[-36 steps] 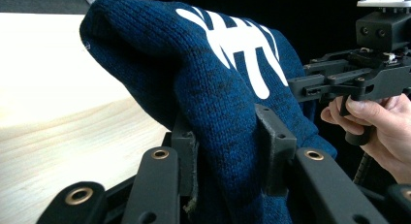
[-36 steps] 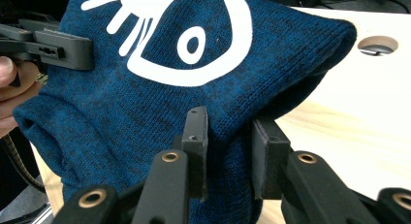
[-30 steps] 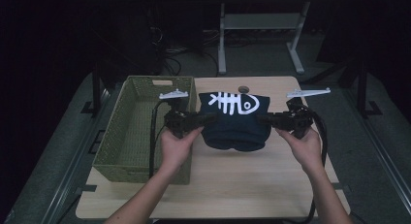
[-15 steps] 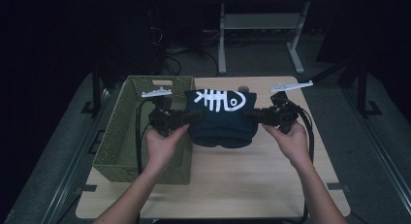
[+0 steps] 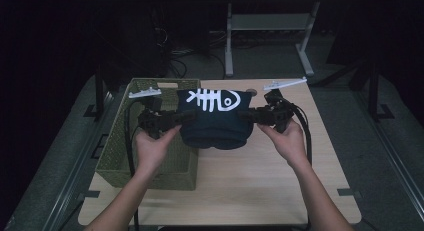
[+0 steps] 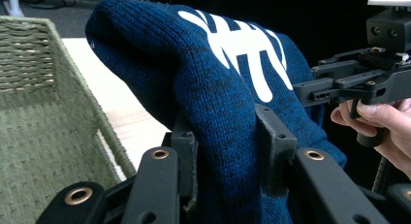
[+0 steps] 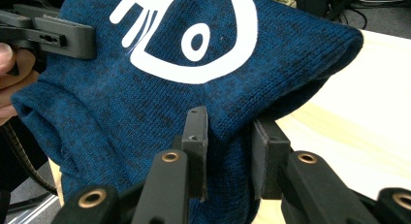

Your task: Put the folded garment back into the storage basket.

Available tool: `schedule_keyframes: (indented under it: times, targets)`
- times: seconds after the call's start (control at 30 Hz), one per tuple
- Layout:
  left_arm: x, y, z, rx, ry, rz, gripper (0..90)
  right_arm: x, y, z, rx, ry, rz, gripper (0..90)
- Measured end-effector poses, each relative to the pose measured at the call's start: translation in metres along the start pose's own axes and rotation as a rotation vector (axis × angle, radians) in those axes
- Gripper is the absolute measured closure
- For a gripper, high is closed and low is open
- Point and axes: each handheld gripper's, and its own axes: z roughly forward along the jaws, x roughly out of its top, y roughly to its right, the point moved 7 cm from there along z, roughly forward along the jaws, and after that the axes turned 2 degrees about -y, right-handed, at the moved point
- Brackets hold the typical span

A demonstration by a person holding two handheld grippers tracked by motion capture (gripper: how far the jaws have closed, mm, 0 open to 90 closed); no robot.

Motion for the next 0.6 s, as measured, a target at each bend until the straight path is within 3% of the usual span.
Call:
schedule_keyframes:
  times: [0.6]
  targets:
    - [-0.003, -0.028, -0.025, 0.057, 0.023, -0.038, 65.6, 0.015, -0.016, 0.033, 0.046, -0.019, -0.008, 70.5]
